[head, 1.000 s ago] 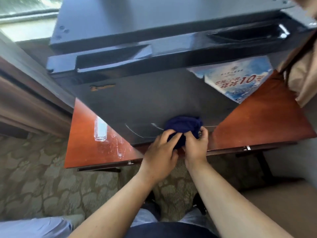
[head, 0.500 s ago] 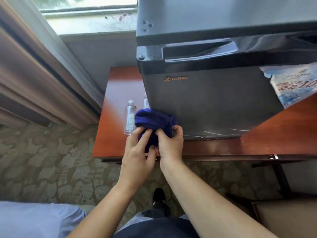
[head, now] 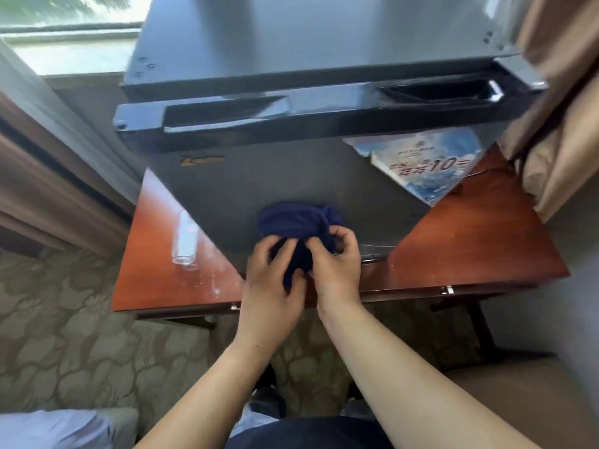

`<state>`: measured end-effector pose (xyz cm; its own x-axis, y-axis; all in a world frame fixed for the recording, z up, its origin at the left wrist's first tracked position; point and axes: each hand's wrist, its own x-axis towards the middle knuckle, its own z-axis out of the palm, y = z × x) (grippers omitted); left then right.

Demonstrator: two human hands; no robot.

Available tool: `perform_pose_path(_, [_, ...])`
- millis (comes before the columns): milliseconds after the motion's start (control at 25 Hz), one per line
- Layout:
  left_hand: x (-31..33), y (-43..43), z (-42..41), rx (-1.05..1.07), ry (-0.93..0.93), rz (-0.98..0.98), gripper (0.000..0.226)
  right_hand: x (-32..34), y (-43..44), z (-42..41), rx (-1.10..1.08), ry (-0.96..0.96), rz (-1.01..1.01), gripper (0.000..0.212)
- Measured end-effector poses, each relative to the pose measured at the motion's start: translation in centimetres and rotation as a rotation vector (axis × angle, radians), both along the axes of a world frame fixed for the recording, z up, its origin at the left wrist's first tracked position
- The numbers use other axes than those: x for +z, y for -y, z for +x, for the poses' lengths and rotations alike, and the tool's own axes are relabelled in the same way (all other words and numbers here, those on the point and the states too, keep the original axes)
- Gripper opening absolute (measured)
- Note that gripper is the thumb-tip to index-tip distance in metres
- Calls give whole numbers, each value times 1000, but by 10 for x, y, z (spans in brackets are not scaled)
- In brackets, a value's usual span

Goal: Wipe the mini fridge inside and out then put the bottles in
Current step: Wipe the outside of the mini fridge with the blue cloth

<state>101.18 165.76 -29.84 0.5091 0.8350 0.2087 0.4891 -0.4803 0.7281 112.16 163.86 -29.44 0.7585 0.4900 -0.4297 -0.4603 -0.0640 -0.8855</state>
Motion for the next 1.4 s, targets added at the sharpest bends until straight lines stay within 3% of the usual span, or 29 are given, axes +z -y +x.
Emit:
perform_pose_path(280, [-22,44,124,-152,-73,-153,49,-28,64,133,-67,139,-95,31])
perform_pose_path(600, [-70,74,182,-173,-183,-253,53,-87,85,185,-11,-19,-179,38])
perform_pose_path(760, [-103,68,155,-133,-283,-313,56,-114,75,159,73,-193,-207,42])
perform_pose_path(1000, [-124,36,77,8,-253,-342,54,-125,34,83,155,-358,-200,33])
perform_pose_path(1240, [-111,-5,-24,137,-178,-308,58,-111,-15,-9,278,-348,-162,20])
perform_pose_path(1400, [-96,-34,-72,132,-175,-265,57,-98,-40,-55,245,-344,-126,21])
